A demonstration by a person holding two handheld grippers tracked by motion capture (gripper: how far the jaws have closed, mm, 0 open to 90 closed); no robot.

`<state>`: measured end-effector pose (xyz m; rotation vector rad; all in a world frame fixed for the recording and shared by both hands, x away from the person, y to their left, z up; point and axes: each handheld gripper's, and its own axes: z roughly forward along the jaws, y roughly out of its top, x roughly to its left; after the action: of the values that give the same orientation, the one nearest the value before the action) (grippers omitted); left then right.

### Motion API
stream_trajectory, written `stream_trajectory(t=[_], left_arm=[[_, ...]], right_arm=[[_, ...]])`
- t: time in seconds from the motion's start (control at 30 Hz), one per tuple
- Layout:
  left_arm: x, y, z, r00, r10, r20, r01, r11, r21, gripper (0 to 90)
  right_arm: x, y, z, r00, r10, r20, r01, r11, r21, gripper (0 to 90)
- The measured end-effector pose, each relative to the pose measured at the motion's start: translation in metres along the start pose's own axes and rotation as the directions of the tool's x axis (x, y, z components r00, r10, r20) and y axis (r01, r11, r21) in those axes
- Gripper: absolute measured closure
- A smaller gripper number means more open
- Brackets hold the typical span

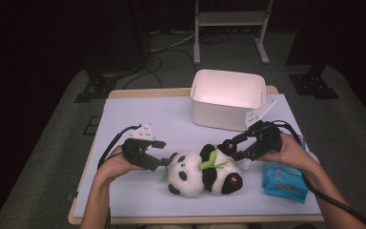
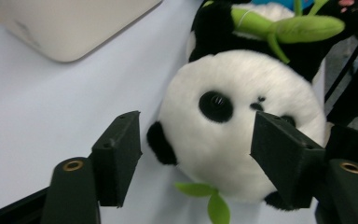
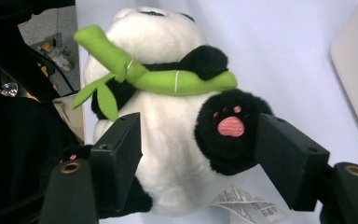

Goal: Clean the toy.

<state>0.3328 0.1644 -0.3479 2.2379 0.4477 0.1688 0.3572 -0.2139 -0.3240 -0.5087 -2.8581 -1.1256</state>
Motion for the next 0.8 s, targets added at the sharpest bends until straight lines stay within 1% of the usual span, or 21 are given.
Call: stream_trajectory(t=[0.03, 0.07, 0.13, 0.17, 0.23, 0.27, 0.3, 0.33, 0.43, 0.47, 0.57, 0.6, 0.67, 0.8], left_arm=[[0.0, -0.001, -0.001, 0.9999, -0.007, -0.009, 0.007, 1.0, 0.001, 29.5], [-0.001, -0.003, -0.003, 0.9998, -0.007, -0.018, 0.008, 1.0, 0.003, 28.1], [-0.001, -0.004, -0.004, 0.9997, -0.01, -0.023, 0.01, 0.9999, 0.003, 28.0], [-0.001, -0.005, -0.005, 0.9995, -0.01, -0.03, 0.01, 0.9999, 0.006, 26.4], [-0.001, -0.007, -0.007, 0.9986, -0.02, -0.049, 0.021, 0.9997, 0.01, 22.2], [-0.002, -0.008, -0.008, 0.998, -0.02, -0.06, 0.021, 0.9996, 0.021, 21.8], [-0.002, -0.009, -0.009, 0.9976, -0.025, -0.064, 0.027, 0.9994, 0.021, 21.4], [-0.002, -0.01, -0.01, 0.9976, -0.017, -0.066, 0.019, 0.9995, 0.026, 20.4], [-0.001, -0.011, -0.012, 0.9966, -0.026, -0.078, 0.028, 0.9995, 0.017, 19.0], [0.0, -0.012, -0.014, 0.9952, -0.031, -0.092, 0.033, 0.9993, 0.017, 18.4], [0.001, -0.013, -0.017, 0.9947, -0.039, -0.095, 0.04, 0.9991, 0.009, 17.8], [0.002, -0.014, -0.018, 0.9942, -0.044, -0.098, 0.044, 0.999, 0.003, 17.7], [0.003, -0.016, -0.02, 0.9939, -0.045, -0.1, 0.045, 0.999, 0.003, 17.7], [0.006, -0.018, -0.022, 0.9934, -0.047, -0.105, 0.047, 0.9989, 0.001, 17.6]], right_arm=[[-0.001, 0.001, -0.001, 1.0, -0.002, -0.004, 0.002, 1.0, -0.005, 28.1], [-0.003, 0.003, -0.002, 1.0, 0.004, -0.007, -0.004, 1.0, -0.007, 28.7], [-0.004, 0.003, -0.002, 1.0, 0.005, -0.008, -0.005, 1.0, -0.005, 27.5], [-0.005, 0.004, -0.003, 0.9999, 0.004, -0.01, -0.004, 1.0, -0.007, 27.2], [-0.009, 0.005, -0.006, 1.0, 0.009, -0.001, -0.009, 1.0, 0.0, 25.6], [-0.01, 0.005, -0.007, 0.9999, 0.011, 0.002, -0.011, 1.0, 0.001, 25.2], [-0.012, 0.006, -0.008, 0.9999, 0.007, 0.008, -0.007, 1.0, 0.002, 24.2], [-0.014, 0.006, -0.009, 0.9999, 0.009, 0.01, -0.009, 1.0, -0.005, 24.1], [-0.018, 0.007, -0.011, 0.9999, 0.007, 0.01, -0.007, 1.0, -0.007, 24.1], [-0.02, 0.008, -0.012, 0.9999, 0.01, 0.008, -0.01, 1.0, -0.008, 24.2], [-0.022, 0.009, -0.013, 0.9999, 0.007, 0.014, -0.007, 1.0, -0.011, 24.2], [-0.026, 0.012, -0.014, 0.9999, 0.011, 0.005, -0.011, 1.0, -0.014, 24.3], [-0.028, 0.015, -0.014, 0.9999, 0.008, 0.009, -0.008, 1.0, -0.002, 24.2], [-0.032, 0.019, -0.014, 0.9999, 0.008, 0.006, -0.008, 1.0, 0.0, 24.4]])
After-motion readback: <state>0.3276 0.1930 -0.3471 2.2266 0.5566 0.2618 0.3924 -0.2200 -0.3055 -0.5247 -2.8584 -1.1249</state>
